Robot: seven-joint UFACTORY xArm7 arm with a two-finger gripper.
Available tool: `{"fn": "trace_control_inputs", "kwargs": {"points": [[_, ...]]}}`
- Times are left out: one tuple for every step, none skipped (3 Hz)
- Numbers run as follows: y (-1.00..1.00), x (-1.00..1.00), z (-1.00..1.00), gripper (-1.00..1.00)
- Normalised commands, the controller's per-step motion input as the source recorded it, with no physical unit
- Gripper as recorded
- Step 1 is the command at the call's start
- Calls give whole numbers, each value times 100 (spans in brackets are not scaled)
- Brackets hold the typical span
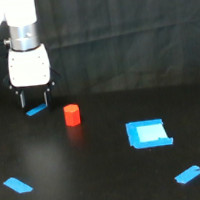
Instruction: Pick up the red object from the table
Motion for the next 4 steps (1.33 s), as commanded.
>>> {"fn": "trace_control_inputs", "kwargs": {"points": [[1,6,-3,100],[-11,54,-12,92],[-29,80,-2,84],[-30,95,-6,100]]}}
